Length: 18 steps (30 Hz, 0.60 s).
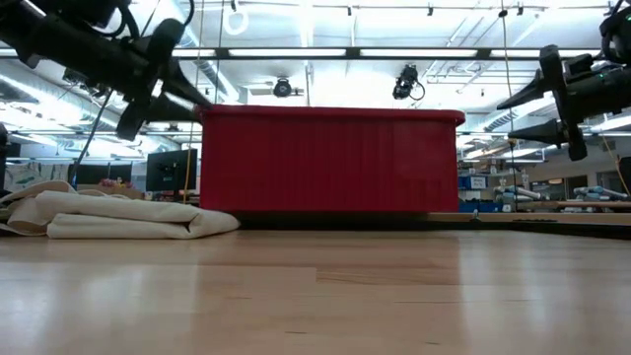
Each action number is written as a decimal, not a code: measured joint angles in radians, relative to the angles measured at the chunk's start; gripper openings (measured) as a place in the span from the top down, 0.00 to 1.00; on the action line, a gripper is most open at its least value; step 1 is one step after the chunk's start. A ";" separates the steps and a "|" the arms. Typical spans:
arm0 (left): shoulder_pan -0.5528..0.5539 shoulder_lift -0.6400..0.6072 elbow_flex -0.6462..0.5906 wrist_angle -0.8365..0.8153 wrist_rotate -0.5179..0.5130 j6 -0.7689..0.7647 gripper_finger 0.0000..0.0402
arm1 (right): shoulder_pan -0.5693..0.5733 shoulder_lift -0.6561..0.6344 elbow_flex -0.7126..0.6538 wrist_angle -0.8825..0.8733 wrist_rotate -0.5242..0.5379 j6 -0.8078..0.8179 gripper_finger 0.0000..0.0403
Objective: Fold laundry
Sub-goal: Return to Home Position
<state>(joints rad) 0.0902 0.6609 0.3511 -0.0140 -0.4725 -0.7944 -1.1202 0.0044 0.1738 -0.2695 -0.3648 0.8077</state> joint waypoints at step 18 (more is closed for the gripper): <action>-0.275 0.000 0.000 0.211 0.009 0.859 0.66 | 0.064 0.000 0.000 0.489 -0.341 -0.411 0.32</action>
<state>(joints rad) -0.1852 0.6609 0.3515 0.1967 -0.4637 0.0645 -1.0567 0.0044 0.1738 0.2196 -0.7054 0.3965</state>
